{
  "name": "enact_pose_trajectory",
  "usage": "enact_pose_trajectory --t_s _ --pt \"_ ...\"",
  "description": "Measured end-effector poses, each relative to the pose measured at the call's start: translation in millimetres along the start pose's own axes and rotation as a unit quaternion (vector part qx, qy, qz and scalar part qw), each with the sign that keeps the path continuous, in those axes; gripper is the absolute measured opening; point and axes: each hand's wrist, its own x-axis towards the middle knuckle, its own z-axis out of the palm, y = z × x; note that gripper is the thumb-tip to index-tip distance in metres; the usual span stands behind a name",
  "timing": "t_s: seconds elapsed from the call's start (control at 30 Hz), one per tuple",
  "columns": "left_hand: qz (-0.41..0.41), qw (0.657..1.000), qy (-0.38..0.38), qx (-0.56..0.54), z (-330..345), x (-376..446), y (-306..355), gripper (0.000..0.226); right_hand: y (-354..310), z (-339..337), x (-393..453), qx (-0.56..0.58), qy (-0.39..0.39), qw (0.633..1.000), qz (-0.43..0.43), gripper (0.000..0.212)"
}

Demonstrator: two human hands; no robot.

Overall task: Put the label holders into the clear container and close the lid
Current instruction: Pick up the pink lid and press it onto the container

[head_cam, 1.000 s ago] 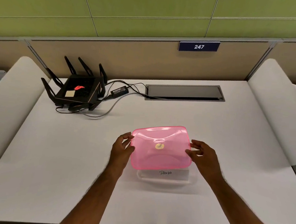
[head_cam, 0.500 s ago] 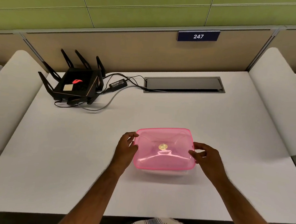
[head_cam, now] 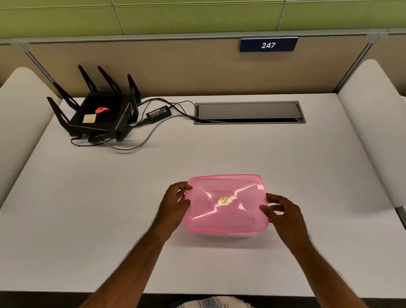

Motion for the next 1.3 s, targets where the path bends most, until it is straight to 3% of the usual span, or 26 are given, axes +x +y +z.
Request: enact_pose_trajectory --t_s 0.77,0.93,1.07,1.3 --pt "-0.006 0.999 0.009 0.042 3 13 0 0.033 16 7 -6 -0.009 0.011 0.999 0.032 0.035" --pt "-0.026 0.996 0.008 0.081 8 25 2 0.046 9 16 1 0.0 0.027 0.999 0.029 0.054" --pt "-0.042 0.99 -0.018 0.136 14 34 4 0.057 -3 24 15 -0.036 -0.018 0.999 -0.006 0.081" --pt "-0.059 0.985 -0.019 0.16 18 39 7 0.058 -14 37 32 -0.155 -0.087 0.984 -0.017 0.088"
